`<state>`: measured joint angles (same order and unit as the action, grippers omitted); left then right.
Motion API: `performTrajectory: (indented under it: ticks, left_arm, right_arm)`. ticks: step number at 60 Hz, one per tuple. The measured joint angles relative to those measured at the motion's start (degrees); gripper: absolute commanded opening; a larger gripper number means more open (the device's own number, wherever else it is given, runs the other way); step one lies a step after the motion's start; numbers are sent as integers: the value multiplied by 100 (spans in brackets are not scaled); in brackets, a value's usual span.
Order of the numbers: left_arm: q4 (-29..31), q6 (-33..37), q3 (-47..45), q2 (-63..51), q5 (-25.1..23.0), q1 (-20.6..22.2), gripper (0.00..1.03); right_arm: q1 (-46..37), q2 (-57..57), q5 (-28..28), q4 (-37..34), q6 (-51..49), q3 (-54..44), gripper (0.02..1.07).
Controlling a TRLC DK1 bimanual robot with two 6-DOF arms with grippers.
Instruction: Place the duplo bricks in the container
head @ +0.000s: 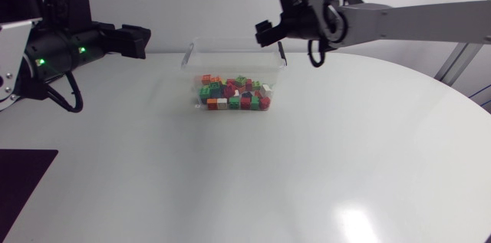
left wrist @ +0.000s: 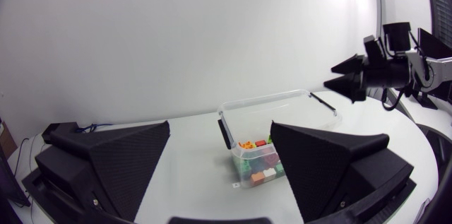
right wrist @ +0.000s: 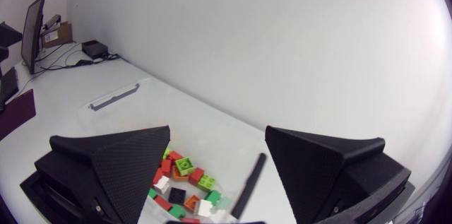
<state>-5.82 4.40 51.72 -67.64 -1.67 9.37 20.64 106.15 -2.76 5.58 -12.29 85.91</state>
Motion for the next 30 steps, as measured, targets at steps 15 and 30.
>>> performTrajectory:
  ticks: [15, 30]
  left_arm:
    - [-55, 37, -632, 695, -17, -94, 99]
    - [-85, 39, -1075, 1617, -17, -269, 99]
  right_arm:
    - [-826, -1639, 72, 431, -190, -1703, 103]
    - [-1613, -3202, 127, 929, -323, -3239, 103]
